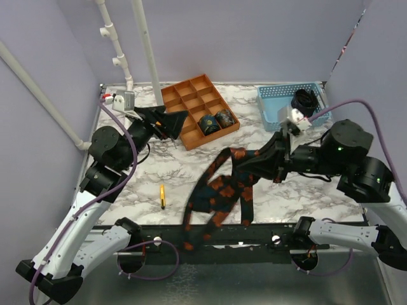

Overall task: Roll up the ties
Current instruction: Pick up the tie at the center of the board, then flatten out the tie at the center of the board.

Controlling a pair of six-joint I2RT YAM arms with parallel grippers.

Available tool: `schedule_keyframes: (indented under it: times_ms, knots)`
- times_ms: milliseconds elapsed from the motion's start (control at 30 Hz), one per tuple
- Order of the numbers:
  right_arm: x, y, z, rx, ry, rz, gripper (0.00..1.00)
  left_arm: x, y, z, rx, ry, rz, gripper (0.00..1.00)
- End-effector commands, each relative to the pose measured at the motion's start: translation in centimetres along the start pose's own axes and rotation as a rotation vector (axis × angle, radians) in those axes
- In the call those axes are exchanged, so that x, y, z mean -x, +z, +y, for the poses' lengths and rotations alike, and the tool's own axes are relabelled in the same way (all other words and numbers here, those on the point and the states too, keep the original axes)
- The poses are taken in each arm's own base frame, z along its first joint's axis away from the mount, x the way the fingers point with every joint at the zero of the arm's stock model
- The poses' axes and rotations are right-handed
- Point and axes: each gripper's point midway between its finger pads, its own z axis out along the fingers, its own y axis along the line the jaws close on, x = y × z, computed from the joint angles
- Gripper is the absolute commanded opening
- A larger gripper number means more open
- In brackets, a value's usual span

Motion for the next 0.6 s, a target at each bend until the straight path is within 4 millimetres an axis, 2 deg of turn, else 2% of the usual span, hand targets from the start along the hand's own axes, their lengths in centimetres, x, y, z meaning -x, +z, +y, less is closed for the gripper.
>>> schedule_keyframes:
  times_ms: [0, 67, 167, 267, 467, 567]
  knots:
    - [-2.4, -0.6, 1.4, 0.081, 0.014, 0.015, 0.00, 2.2, -0.4, -4.7, -0.226, 0.006, -0.049, 0.99]
    - [-3.3, -0.8, 1.7, 0.098, 0.034, 0.018, 0.00, 1.9, -1.0, -5.1, -0.268, 0.023, -0.056, 0.99]
    - [-4.0, -1.0, 2.5, 0.140, 0.058, 0.013, 0.00, 0.8, -2.7, -7.4, -0.436, 0.067, -0.037, 0.99]
    - [-3.7, -1.1, 3.1, 0.169, 0.067, -0.003, 0.00, -1.8, -4.3, -9.4, -0.616, 0.123, 0.058, 0.99]
    - [-1.9, -1.1, 4.8, 0.267, 0.077, -0.053, 0.00, -6.5, -5.6, -9.9, -0.734, 0.080, 0.142, 0.99]
    - [-1.5, -0.6, 5.3, 0.311, 0.085, -0.053, 0.00, -7.7, -5.6, -10.0, -0.722, 0.074, 0.139, 0.99]
